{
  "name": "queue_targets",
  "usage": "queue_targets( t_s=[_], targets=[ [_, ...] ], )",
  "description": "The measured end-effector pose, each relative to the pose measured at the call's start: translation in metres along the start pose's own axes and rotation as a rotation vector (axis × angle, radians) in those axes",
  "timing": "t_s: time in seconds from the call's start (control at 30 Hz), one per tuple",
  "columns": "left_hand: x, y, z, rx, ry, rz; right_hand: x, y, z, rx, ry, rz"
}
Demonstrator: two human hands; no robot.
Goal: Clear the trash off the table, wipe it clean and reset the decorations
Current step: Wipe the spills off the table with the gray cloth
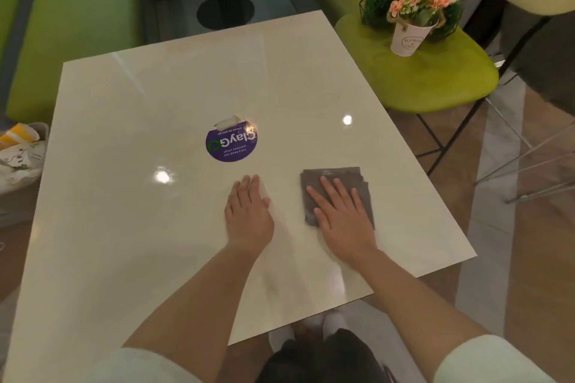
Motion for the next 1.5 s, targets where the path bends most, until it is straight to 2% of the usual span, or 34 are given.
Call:
queue_targets(
  t_s=[0.17,0.3,0.37,0.53,0.63,0.7,0.83,0.93,1.07,1.27,1.37,1.5],
  targets=[
    [0.002,0.0,-0.001,-0.002,0.056,0.017,0.028,-0.004,-0.094,-0.236,-0.11,-0.037],
    [0.007,0.004,-0.003,-0.007,0.11,0.056,0.031,0.0,-0.102,-0.35,-0.1,-0.025],
    [0.009,0.005,-0.004,-0.025,0.15,0.06,0.026,-0.004,-0.075,-0.315,-0.086,-0.025],
    [0.013,-0.001,-0.003,-0.023,0.109,0.03,-0.001,-0.051,0.007,0.023,0.004,-0.019],
    [0.015,-0.023,-0.01,0.024,-0.001,-0.014,-0.003,-0.072,0.01,0.169,0.006,0.037],
    [0.015,-0.044,-0.018,0.034,-0.023,-0.041,0.003,-0.076,-0.018,0.152,-0.023,0.02],
    [0.012,-0.086,-0.032,0.105,-0.045,-0.011,0.028,-0.087,-0.102,-0.072,-0.11,-0.012],
    [0.007,-0.119,-0.036,0.124,-0.034,-0.023,0.044,-0.09,-0.144,-0.182,-0.098,0.041],
    [0.0,-0.145,-0.032,0.112,-0.006,-0.001,0.038,-0.093,-0.12,-0.26,-0.071,-0.002],
    [0.0,-0.147,-0.034,0.144,-0.006,0.025,0.009,-0.13,-0.022,0.075,-0.02,0.024],
    [0.0,-0.147,-0.034,0.188,-0.028,0.073,0.008,-0.133,-0.029,0.142,-0.022,0.042],
    [0.005,-0.146,-0.035,0.204,-0.018,0.109,0.031,-0.131,-0.1,-0.116,-0.034,-0.011]
  ],
)
Point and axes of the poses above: each hand's wrist, its own y-axis towards the middle knuckle, its own x-axis out of the back of the hand, z = x × y, the point moved 1 cm from there along y, towards the middle knuckle, and after that the axes turned 8 degrees about -z, right-handed, at the moved point
